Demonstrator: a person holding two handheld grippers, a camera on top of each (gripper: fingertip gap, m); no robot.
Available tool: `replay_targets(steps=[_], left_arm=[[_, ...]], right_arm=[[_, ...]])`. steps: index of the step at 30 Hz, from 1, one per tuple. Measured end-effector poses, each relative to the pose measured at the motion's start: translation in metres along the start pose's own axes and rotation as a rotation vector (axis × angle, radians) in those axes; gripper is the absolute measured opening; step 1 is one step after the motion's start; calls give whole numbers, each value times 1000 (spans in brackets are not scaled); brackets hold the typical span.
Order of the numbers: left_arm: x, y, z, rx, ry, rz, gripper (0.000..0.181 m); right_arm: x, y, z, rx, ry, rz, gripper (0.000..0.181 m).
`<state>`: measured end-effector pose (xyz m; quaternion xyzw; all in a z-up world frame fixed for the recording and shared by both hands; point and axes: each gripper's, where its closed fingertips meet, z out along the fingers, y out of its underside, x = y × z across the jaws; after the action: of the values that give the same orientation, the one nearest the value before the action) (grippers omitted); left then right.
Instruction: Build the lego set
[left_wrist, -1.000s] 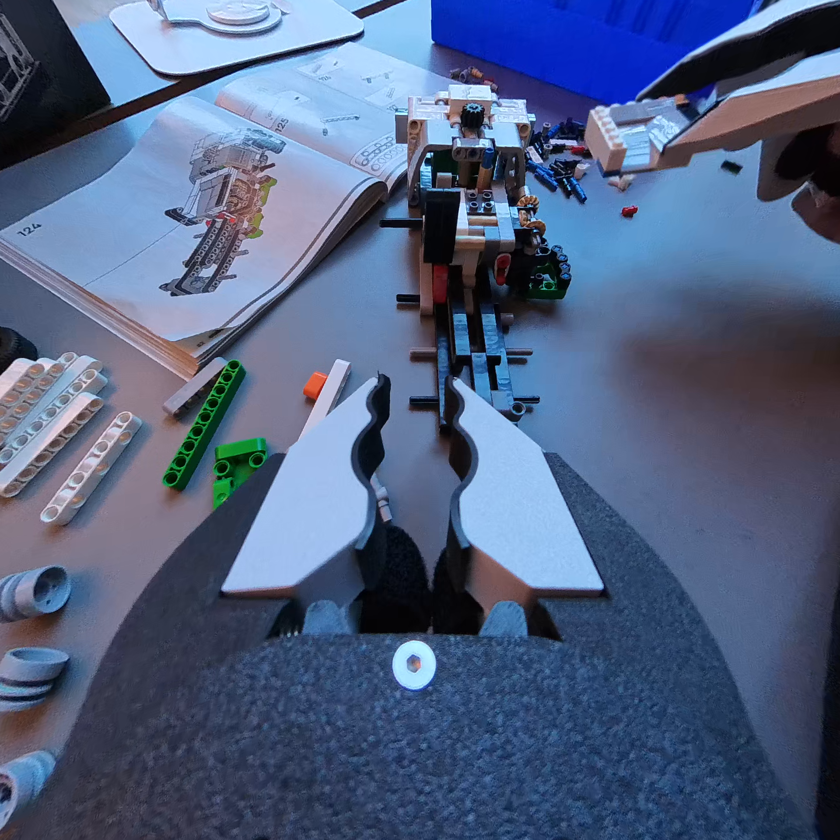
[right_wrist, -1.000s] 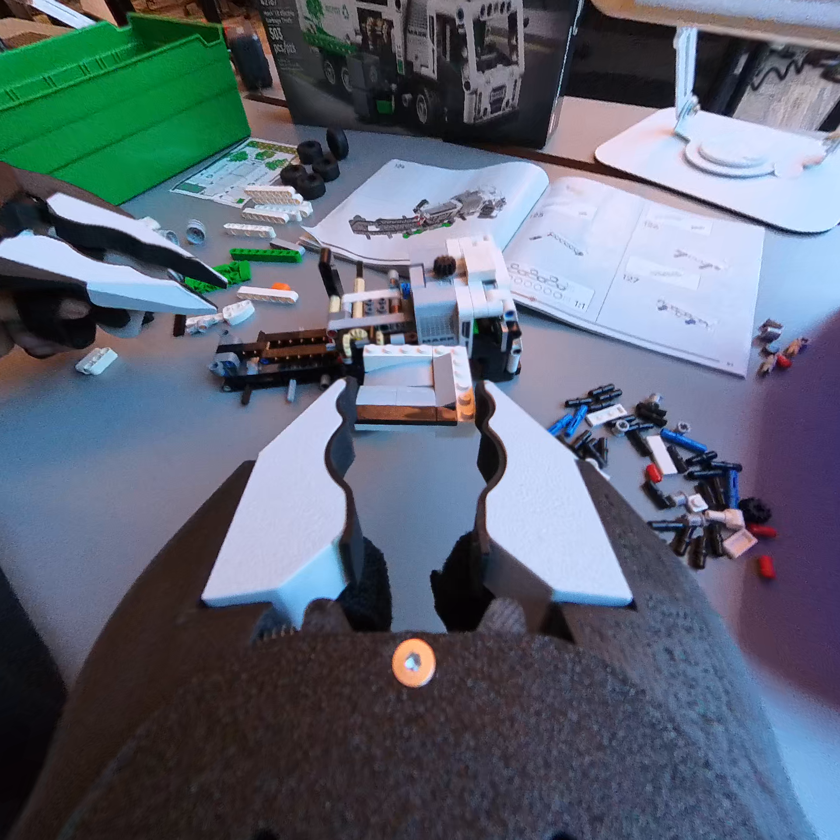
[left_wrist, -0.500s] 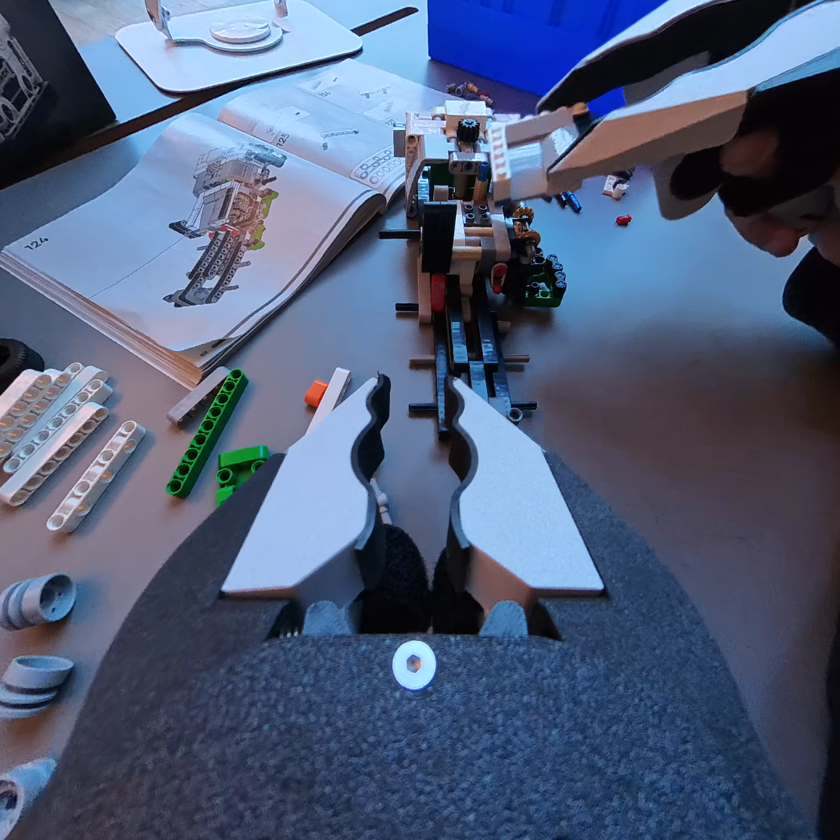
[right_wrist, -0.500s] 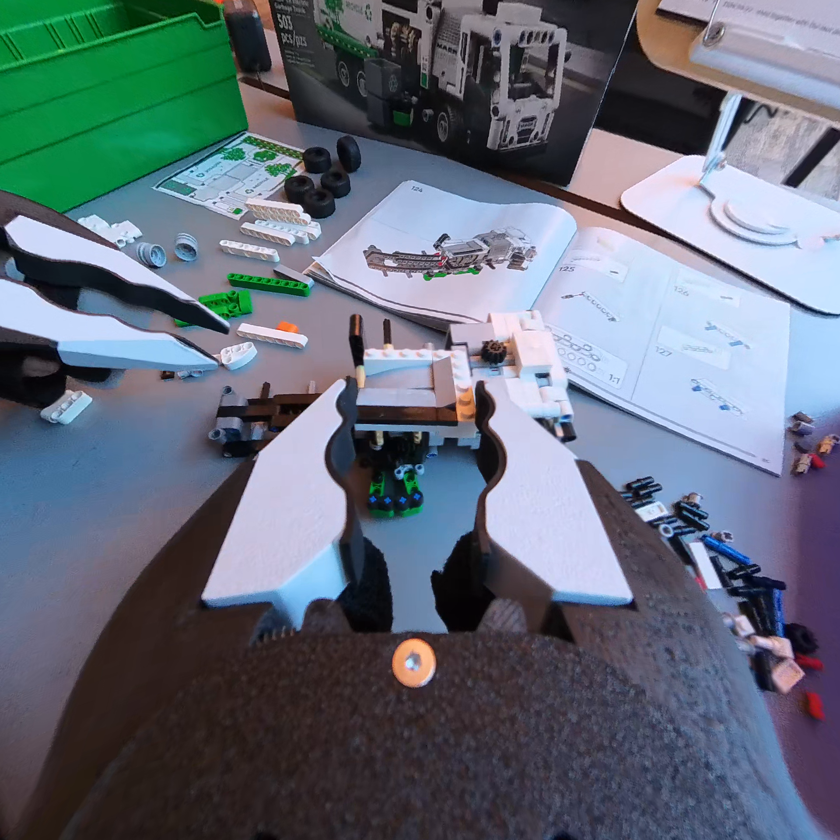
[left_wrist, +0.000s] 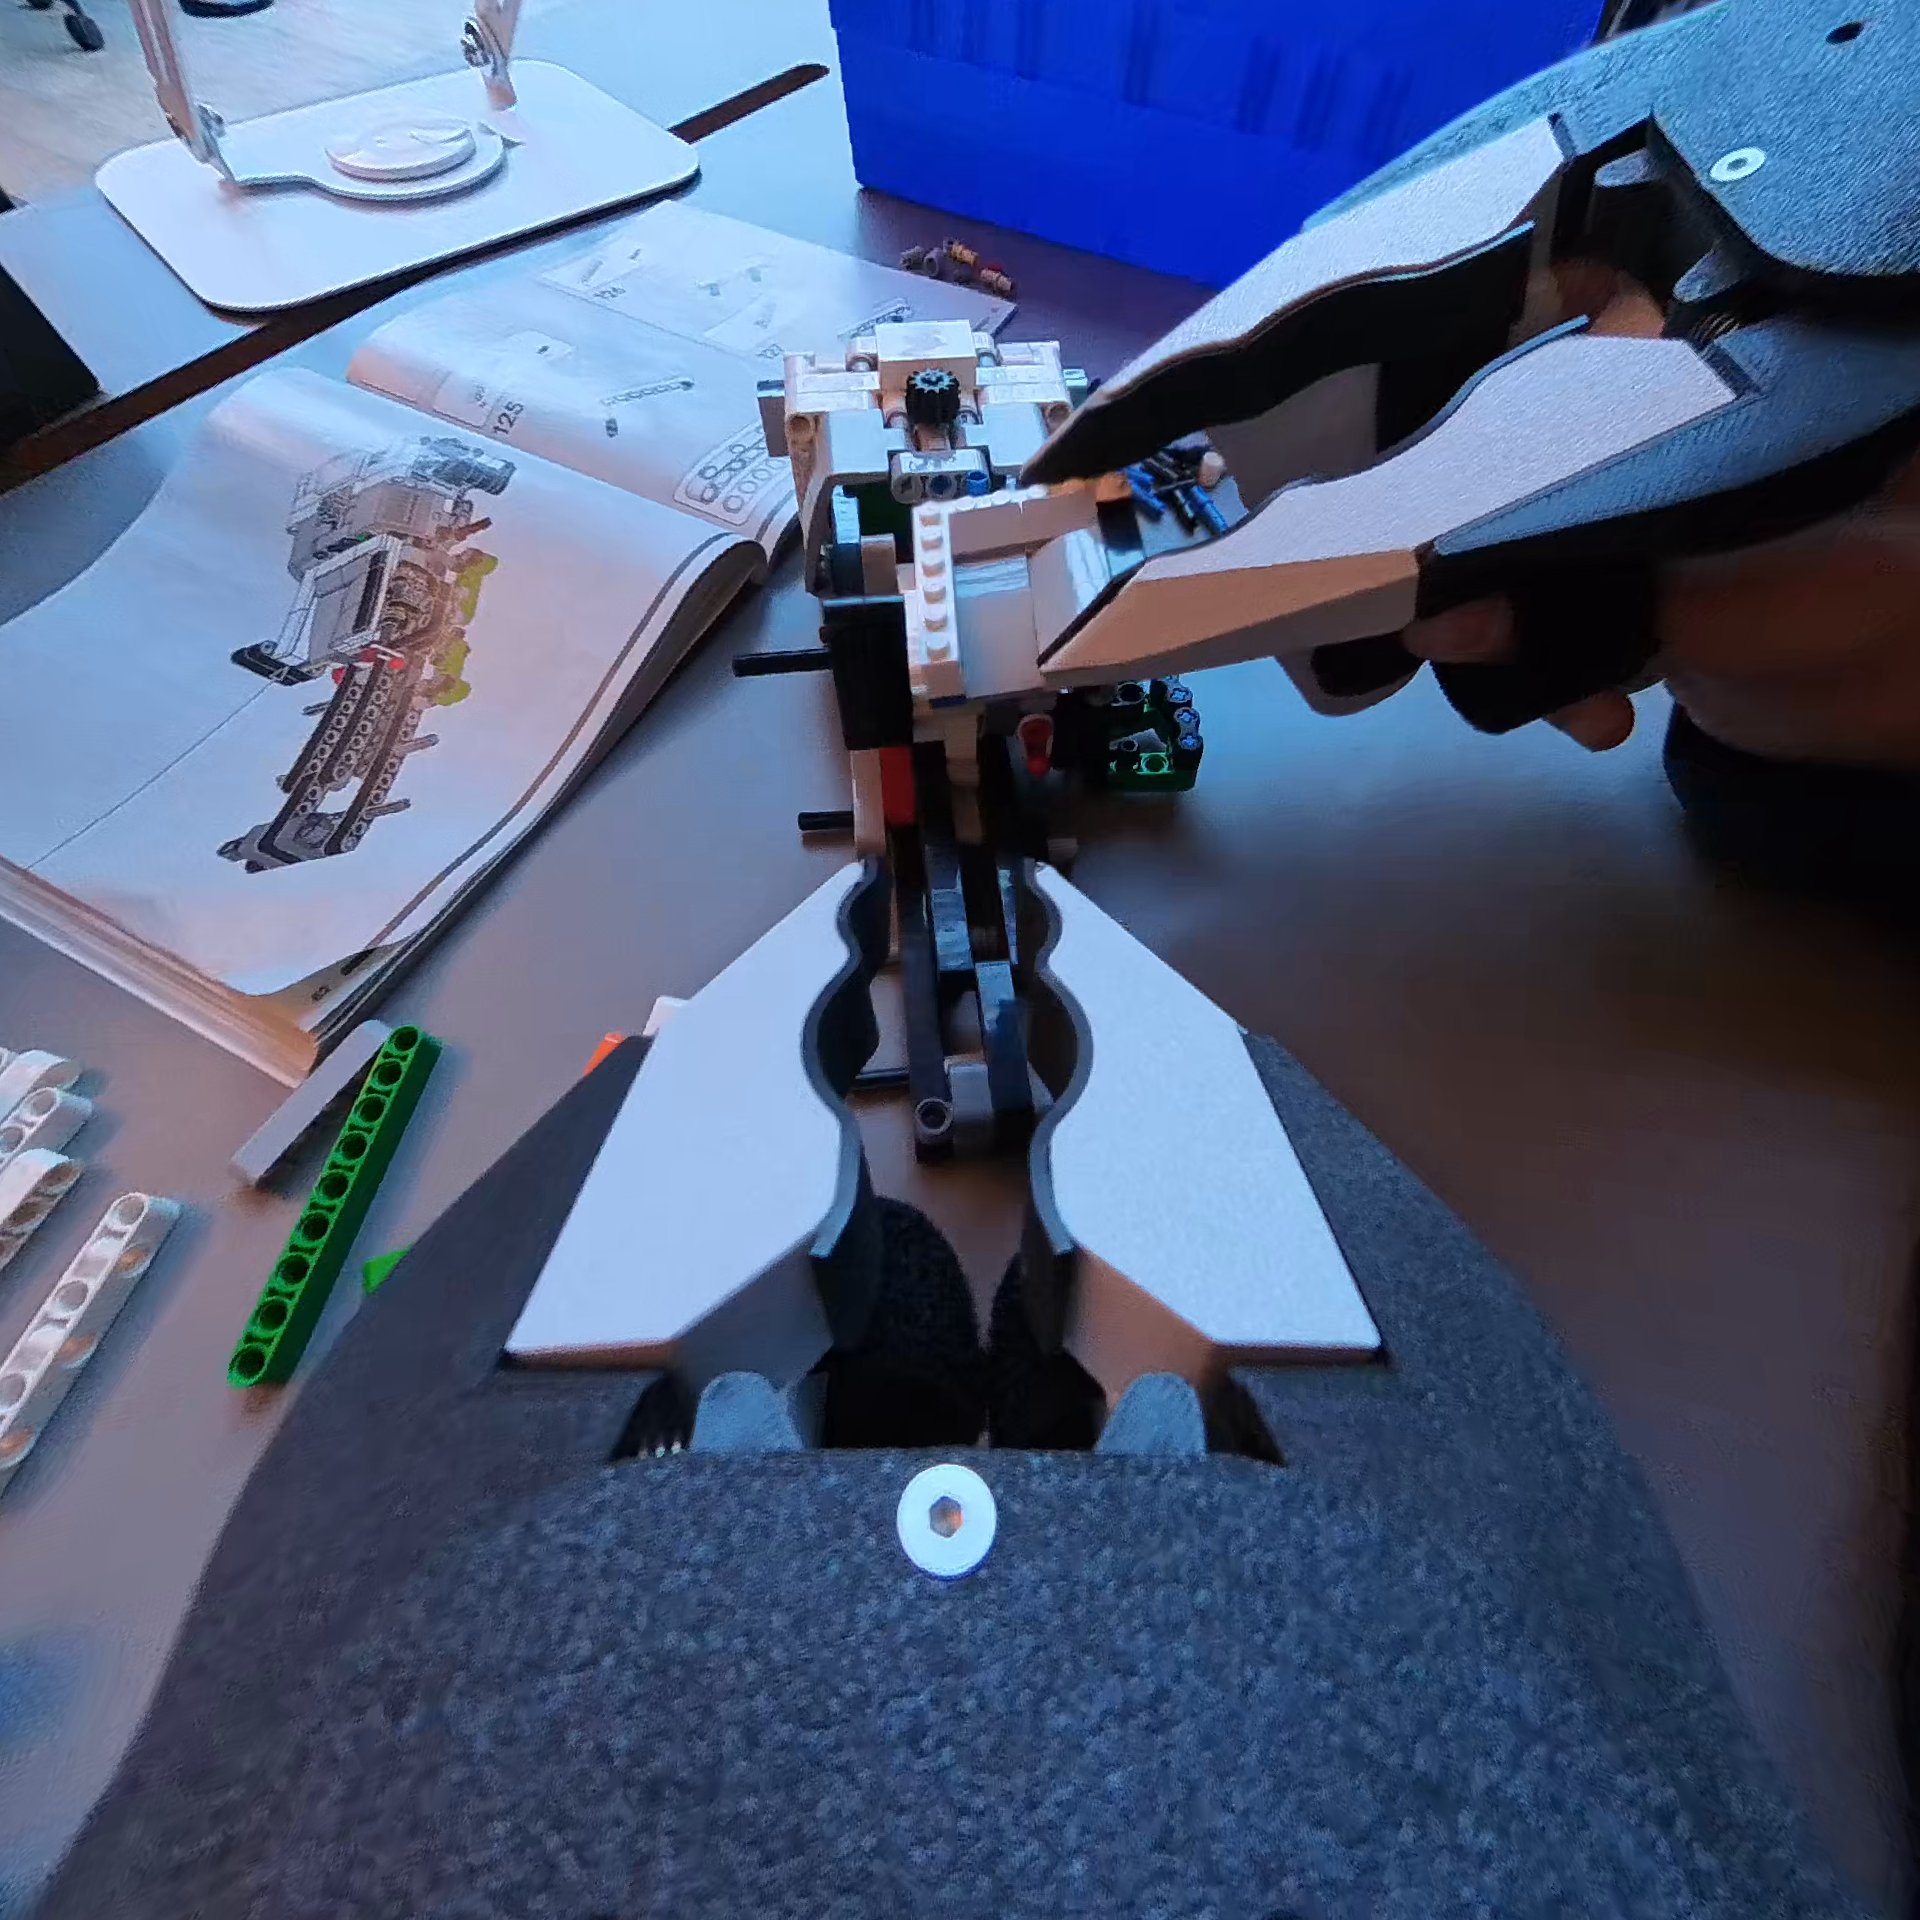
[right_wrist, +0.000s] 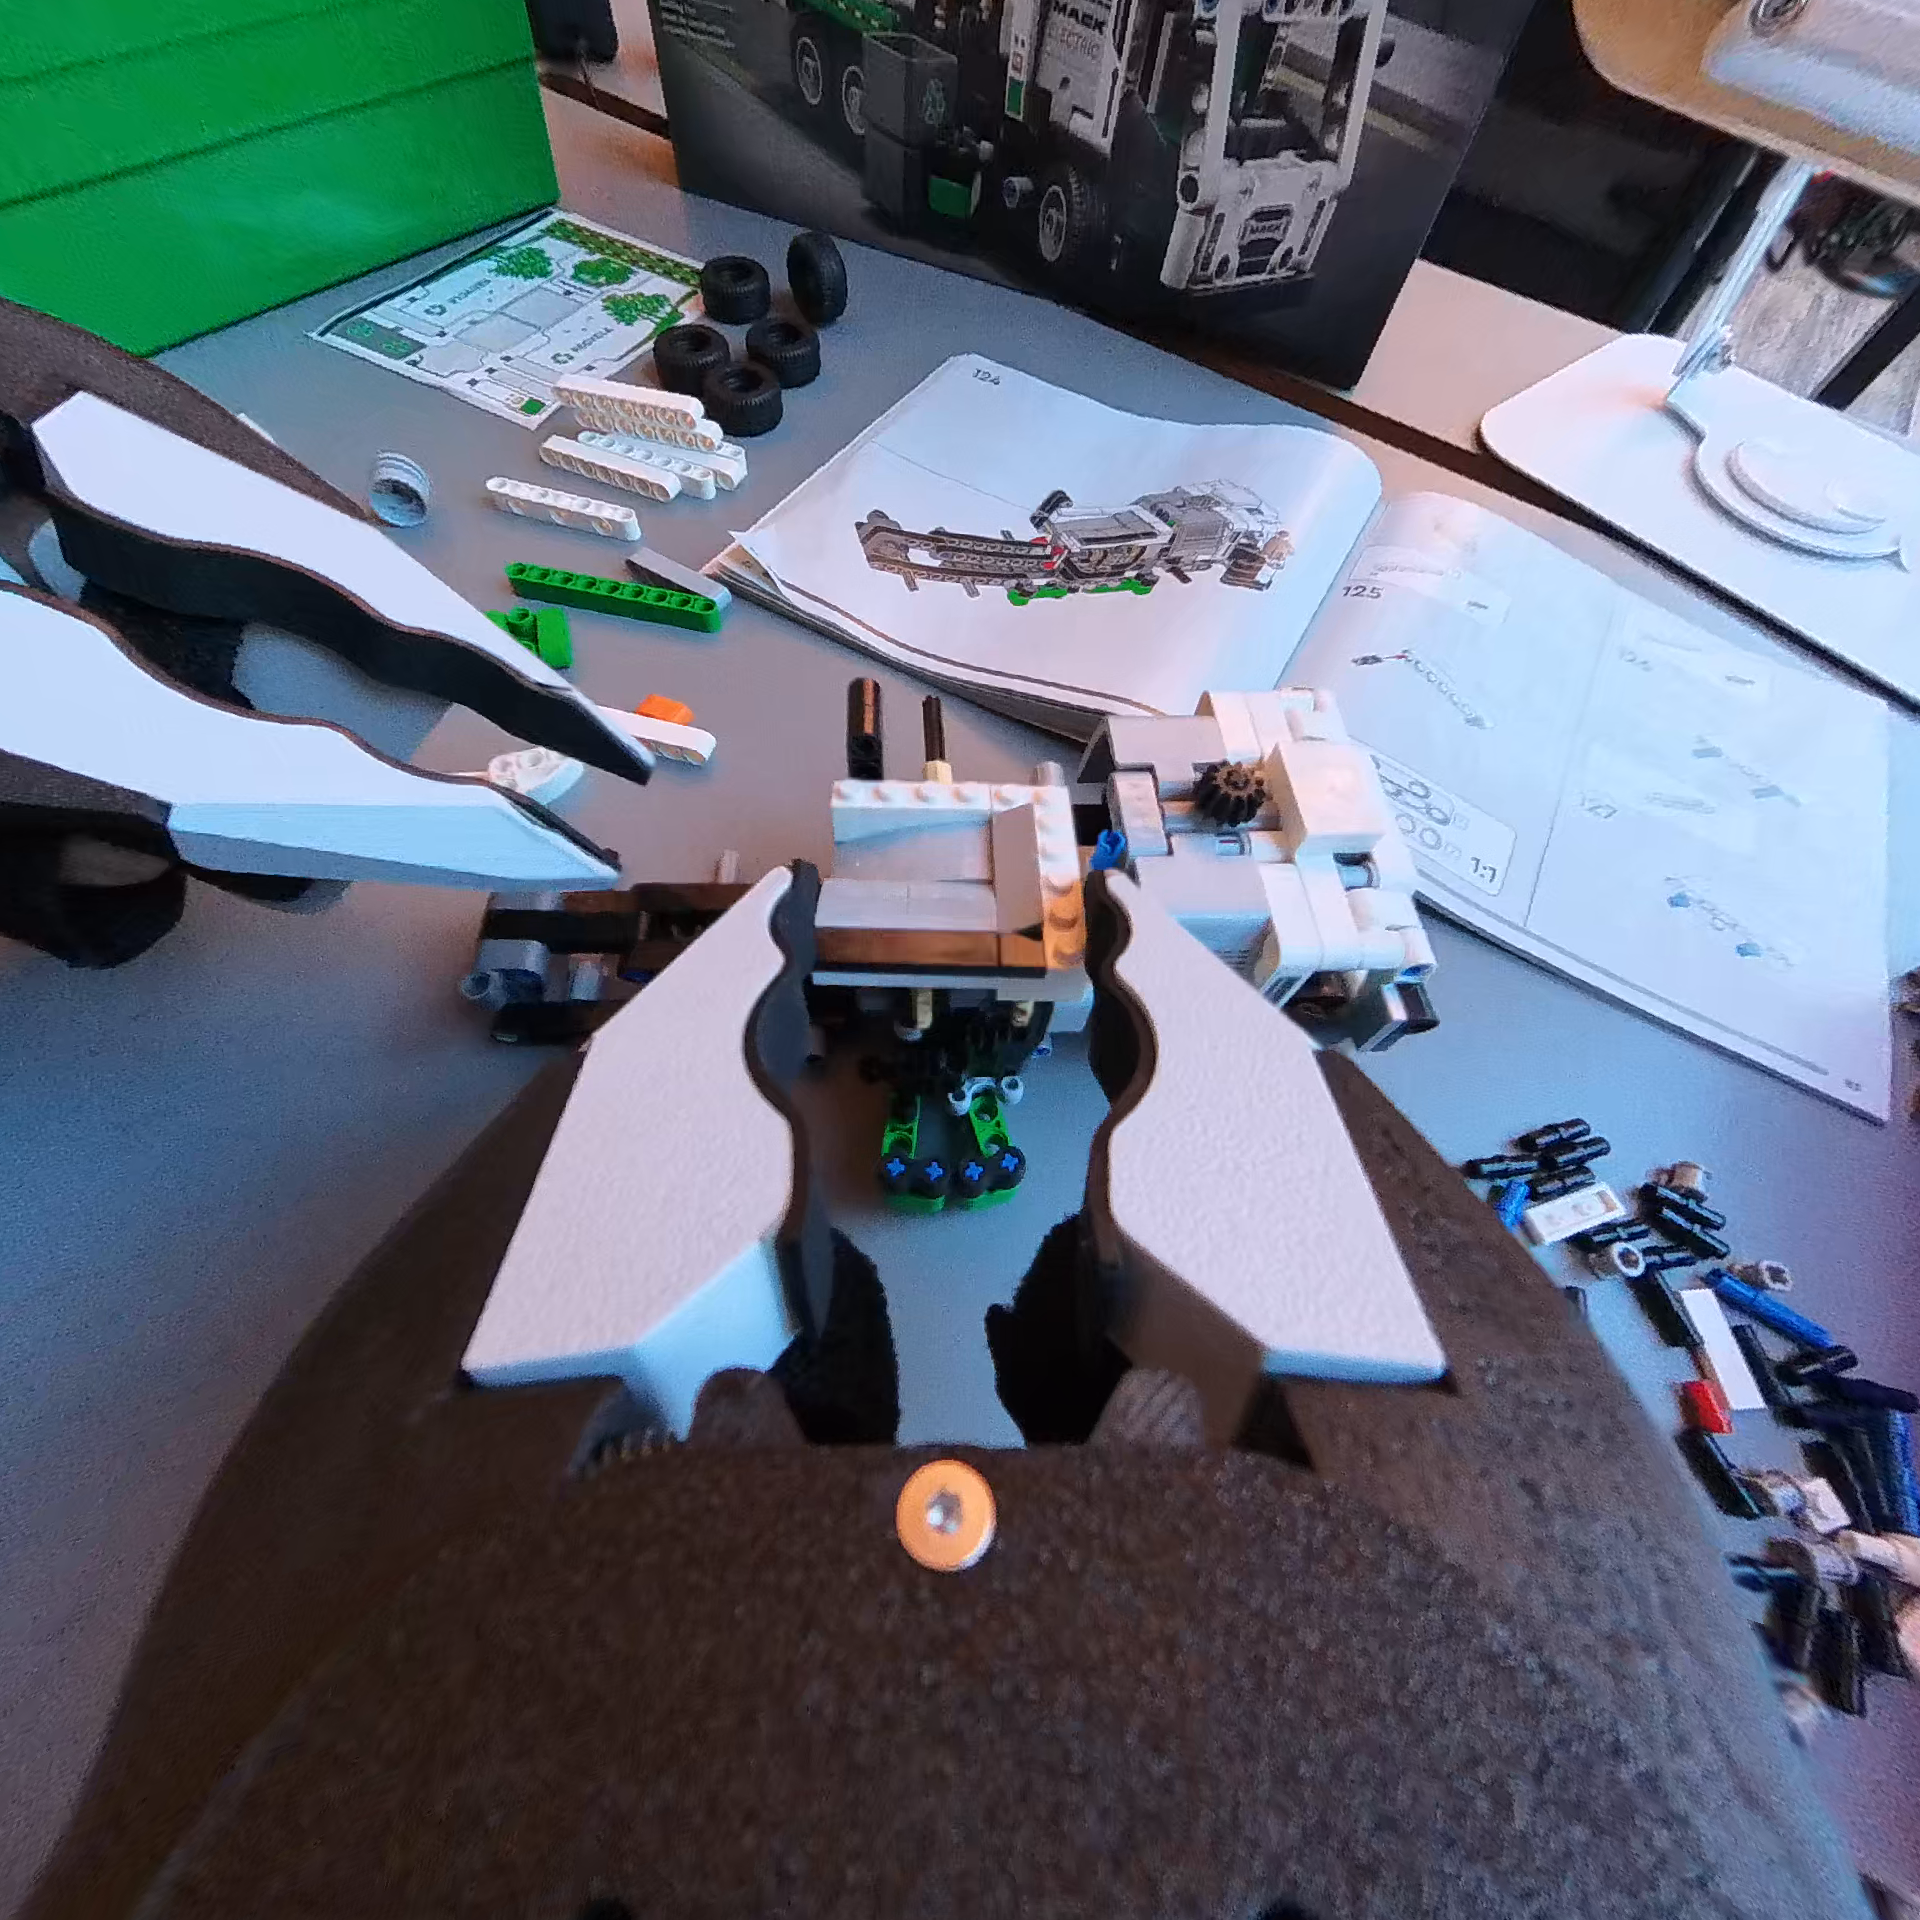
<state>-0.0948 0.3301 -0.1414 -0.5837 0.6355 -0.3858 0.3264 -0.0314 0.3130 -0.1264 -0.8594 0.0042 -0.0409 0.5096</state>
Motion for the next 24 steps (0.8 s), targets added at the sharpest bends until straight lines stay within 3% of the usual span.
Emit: replay_targets(steps=[14,24], left_arm=[[3,1,10,-23,0,-2,22],[7,2,21,-65,-55,68,22]], right_arm=[[-1,2,7,50,-85,-42,52],[2,-1,12,69,-8,-76,52]])
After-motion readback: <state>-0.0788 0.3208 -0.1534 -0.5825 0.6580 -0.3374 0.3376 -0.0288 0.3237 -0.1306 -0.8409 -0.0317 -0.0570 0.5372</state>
